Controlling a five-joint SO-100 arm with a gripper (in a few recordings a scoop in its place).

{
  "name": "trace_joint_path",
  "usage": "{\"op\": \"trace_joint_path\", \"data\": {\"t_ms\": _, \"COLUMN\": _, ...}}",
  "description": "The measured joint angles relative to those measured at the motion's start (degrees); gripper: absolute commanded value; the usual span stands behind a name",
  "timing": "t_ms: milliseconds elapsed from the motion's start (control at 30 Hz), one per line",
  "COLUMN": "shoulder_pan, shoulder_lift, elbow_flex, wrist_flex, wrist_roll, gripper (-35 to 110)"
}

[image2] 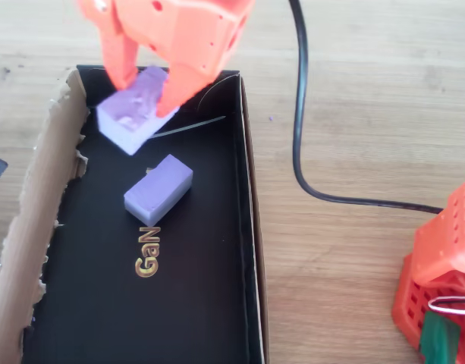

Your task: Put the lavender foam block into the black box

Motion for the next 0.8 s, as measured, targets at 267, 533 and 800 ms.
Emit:
{"op": "trace_joint_path", "data": {"t_ms": 267, "shoulder_pan": -0.35, "shoulder_lift": 0.0, "elbow_flex": 0.0, "wrist_flex": 0.97, "wrist_roll": -0.35, "gripper": 43}}
{"op": "trace_joint_path", "data": {"t_ms": 533, "shoulder_pan": -0.7, "shoulder_lift": 0.88, "elbow_flex": 0.0, "wrist_flex": 0.88, "wrist_roll": 0.26, "gripper": 41}}
{"op": "trace_joint_path", "data": {"t_ms": 800, "shoulder_pan": -0.97, "shoulder_lift": 17.84, "elbow_flex": -1.23, "wrist_flex": 6.94, "wrist_roll": 1.23, "gripper": 34}}
